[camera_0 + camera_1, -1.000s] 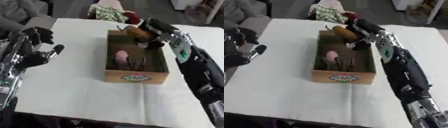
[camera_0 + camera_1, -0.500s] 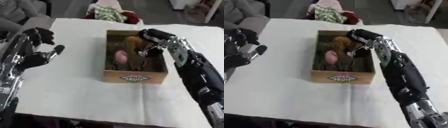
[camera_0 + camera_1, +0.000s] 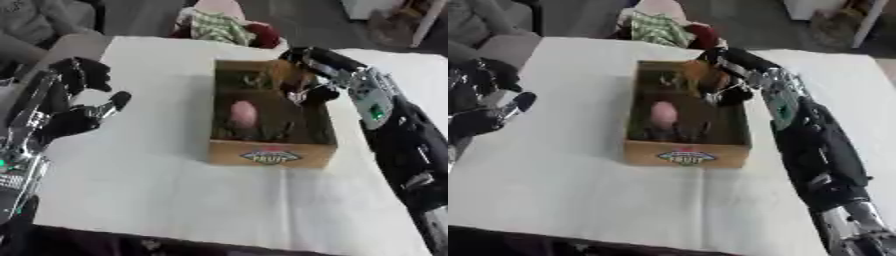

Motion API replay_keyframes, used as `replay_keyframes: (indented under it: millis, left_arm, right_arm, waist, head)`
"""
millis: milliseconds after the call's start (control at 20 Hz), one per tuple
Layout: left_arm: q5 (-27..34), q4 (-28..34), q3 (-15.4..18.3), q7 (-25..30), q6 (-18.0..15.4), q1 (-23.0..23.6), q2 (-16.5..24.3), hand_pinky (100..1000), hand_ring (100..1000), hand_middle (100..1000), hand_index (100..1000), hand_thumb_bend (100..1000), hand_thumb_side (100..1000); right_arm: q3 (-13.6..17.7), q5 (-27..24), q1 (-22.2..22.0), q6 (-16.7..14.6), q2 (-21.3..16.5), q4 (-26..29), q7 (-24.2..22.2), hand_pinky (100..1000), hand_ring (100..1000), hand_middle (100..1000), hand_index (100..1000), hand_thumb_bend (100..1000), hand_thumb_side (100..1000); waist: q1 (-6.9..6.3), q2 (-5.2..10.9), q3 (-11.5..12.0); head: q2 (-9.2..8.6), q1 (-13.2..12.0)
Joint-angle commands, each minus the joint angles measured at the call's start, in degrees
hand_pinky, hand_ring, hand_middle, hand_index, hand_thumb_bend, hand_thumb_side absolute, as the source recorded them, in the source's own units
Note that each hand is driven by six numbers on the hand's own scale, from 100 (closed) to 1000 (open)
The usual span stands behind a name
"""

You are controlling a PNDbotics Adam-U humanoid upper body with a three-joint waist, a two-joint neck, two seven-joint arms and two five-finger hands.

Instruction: Pick up objects on the table and place them in the box.

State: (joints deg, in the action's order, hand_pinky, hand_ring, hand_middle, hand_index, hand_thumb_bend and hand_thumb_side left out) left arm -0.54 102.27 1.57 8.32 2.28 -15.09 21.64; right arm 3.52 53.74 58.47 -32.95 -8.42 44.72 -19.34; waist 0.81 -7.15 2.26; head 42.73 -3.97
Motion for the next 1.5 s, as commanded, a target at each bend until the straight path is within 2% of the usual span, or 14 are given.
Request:
replay_keyframes:
  millis: [50, 250, 450, 750, 800, 950, 1200, 1300, 1500]
  left_arm:
    - [0.1, 0.6, 0.2, 0.2, -0.1, -0.4, 0.8, 696, 554, 536, 650, 543, 183]
    - [0.1, 0.6, 0.2, 0.2, -0.1, -0.3, 0.7, 697, 554, 536, 650, 542, 184]
    - [0.2, 0.6, 0.2, 0.3, -0.1, -0.4, 0.6, 697, 554, 536, 650, 540, 185]
    - [0.1, 0.6, 0.0, 0.5, -0.2, -0.6, 0.6, 698, 554, 536, 651, 537, 187]
    - [0.1, 0.6, 0.1, 0.6, -0.2, -0.6, 0.6, 698, 554, 536, 651, 537, 185]
    - [0.2, 0.6, 0.1, 0.6, -0.2, -0.7, 0.5, 698, 554, 536, 651, 537, 187]
    - [0.2, 0.6, 0.2, 0.8, -0.2, -0.7, 0.5, 699, 554, 536, 651, 534, 187]
    - [0.2, 0.6, 0.2, 0.8, -0.2, -0.6, 0.6, 699, 554, 536, 652, 533, 188]
    - [0.1, 0.5, 0.2, 1.0, -0.2, -0.4, 0.6, 701, 555, 536, 652, 531, 191]
  right_arm:
    - [-0.1, -2.8, 1.6, 0.5, -2.0, 2.9, 0.3, 716, 802, 851, 894, 100, 196]
    - [-0.9, -2.5, 1.7, -0.2, -2.1, 2.7, -1.3, 745, 825, 856, 903, 100, 219]
    - [-1.7, 0.5, 1.8, -0.4, -1.5, 0.7, -3.4, 799, 873, 878, 923, 100, 260]
    - [-3.3, 6.0, 1.5, 0.2, -0.2, -2.9, -7.1, 870, 928, 921, 953, 129, 430]
    - [-3.5, 6.9, 1.5, -0.2, 0.0, -3.2, -7.7, 888, 938, 931, 958, 157, 475]
    - [-3.4, 9.9, 1.6, -2.0, 0.5, -3.3, -8.3, 904, 947, 938, 963, 186, 519]
    - [-2.2, 11.8, 1.6, -4.1, 0.5, -2.4, -6.2, 903, 943, 933, 960, 154, 456]
    - [-1.8, 10.8, 1.7, -4.4, 0.1, -1.6, -5.5, 901, 941, 929, 958, 145, 415]
    - [-1.9, 7.8, 2.2, -5.0, -1.7, 0.1, -5.8, 905, 941, 929, 957, 196, 333]
  waist:
    - [-0.15, 1.05, -0.1]
    - [-0.15, 1.08, -0.1]
    - [-0.17, 0.92, 0.2]
    - [-0.08, 0.58, 1.0]
    - [-0.04, 0.56, 1.0]
    - [0.0, 0.54, 1.0]
    - [0.12, 0.55, 0.8]
    - [0.16, 0.59, 0.6]
    - [0.28, 0.73, 0.5]
  head:
    - [-0.28, -0.2]
    - [-0.27, -0.2]
    - [-0.35, 0.0]
    - [-0.56, 0.1]
    - [-0.62, 0.2]
    - [-0.64, 0.0]
    - [-0.65, -0.2]
    - [-0.69, -0.2]
    - [-0.56, -0.5]
